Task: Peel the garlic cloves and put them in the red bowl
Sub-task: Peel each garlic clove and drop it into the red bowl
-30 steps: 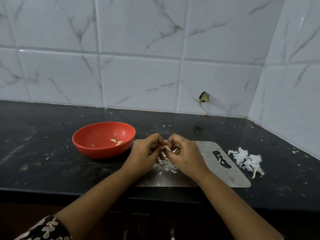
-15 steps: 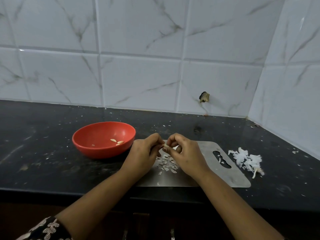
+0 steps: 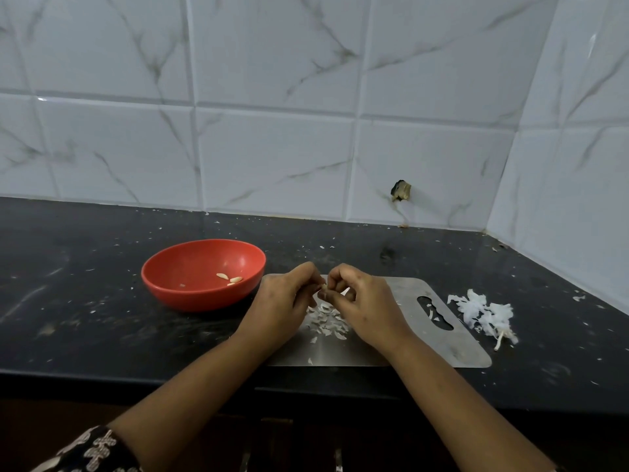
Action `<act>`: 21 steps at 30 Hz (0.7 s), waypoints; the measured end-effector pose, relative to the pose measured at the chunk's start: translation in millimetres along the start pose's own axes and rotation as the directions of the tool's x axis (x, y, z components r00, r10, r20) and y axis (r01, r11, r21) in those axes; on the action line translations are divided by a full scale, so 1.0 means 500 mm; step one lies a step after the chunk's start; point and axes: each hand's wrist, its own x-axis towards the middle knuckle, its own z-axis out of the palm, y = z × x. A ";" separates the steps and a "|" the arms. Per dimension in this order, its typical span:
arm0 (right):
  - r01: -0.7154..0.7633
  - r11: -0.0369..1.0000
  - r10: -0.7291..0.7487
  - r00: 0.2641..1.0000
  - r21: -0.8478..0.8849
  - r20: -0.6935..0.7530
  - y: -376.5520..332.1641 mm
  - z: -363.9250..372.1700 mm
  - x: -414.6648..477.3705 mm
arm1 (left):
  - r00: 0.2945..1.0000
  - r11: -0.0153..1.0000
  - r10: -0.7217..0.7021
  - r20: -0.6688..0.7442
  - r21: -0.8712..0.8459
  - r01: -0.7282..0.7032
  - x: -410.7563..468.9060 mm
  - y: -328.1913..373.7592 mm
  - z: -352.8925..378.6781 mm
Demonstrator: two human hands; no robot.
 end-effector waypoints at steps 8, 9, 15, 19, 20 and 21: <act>0.027 0.999 -0.028 0.999 0.044 0.029 -0.001 -0.001 -0.001 | 0.991 0.976 -0.130 -0.012 -0.176 0.126 0.005 -0.002 -0.003; 0.012 0.998 -0.013 1.000 0.057 0.024 -0.002 -0.001 -0.001 | 0.991 0.974 -0.134 -0.005 -0.184 0.130 0.005 -0.001 -0.003; -0.013 0.997 0.010 0.999 0.071 0.047 -0.006 -0.002 -0.001 | 0.995 0.982 -0.099 0.004 -0.160 0.098 0.003 -0.004 -0.002; -0.005 0.998 0.002 0.999 0.063 0.050 -0.006 -0.002 -0.002 | 0.996 0.981 -0.091 0.010 -0.172 0.092 0.004 -0.006 -0.001; -0.004 0.998 0.001 0.999 0.059 0.049 -0.005 -0.002 -0.002 | 0.995 0.979 -0.094 0.015 -0.179 0.095 0.004 -0.006 -0.001; -0.005 0.998 0.003 0.999 0.056 0.048 -0.005 -0.002 -0.002 | 0.995 0.977 -0.098 0.020 -0.187 0.100 0.004 -0.007 -0.001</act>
